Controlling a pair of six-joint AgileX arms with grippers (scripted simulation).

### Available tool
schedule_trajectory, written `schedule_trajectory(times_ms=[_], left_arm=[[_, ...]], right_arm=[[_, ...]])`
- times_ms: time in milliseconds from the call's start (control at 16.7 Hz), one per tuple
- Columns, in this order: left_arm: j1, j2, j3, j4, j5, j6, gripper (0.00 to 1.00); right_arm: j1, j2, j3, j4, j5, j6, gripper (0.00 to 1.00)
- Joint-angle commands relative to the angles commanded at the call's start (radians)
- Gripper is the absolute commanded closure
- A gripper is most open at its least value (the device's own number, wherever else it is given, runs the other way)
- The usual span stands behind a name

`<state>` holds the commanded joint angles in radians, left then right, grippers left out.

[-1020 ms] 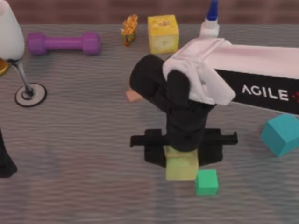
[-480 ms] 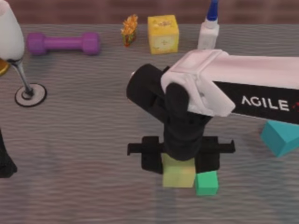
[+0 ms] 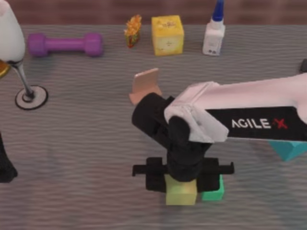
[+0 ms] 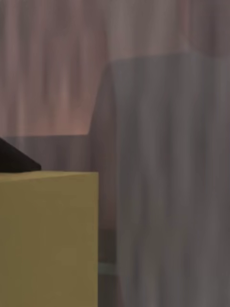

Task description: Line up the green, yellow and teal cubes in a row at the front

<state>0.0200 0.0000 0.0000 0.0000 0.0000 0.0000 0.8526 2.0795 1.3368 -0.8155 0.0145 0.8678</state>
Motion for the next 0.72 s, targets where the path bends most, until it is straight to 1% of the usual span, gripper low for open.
schedule_trajectory(times_ms=[120,720], left_arm=[[0.0,0.0,0.0,0.0,0.0,0.0,0.0],[0.0,0.0,0.0,0.0,0.0,0.0,0.0]], right_arm=[[0.0,0.0,0.0,0.0,0.0,0.0,1.0],[0.0,0.0,0.0,0.0,0.0,0.0,0.25]])
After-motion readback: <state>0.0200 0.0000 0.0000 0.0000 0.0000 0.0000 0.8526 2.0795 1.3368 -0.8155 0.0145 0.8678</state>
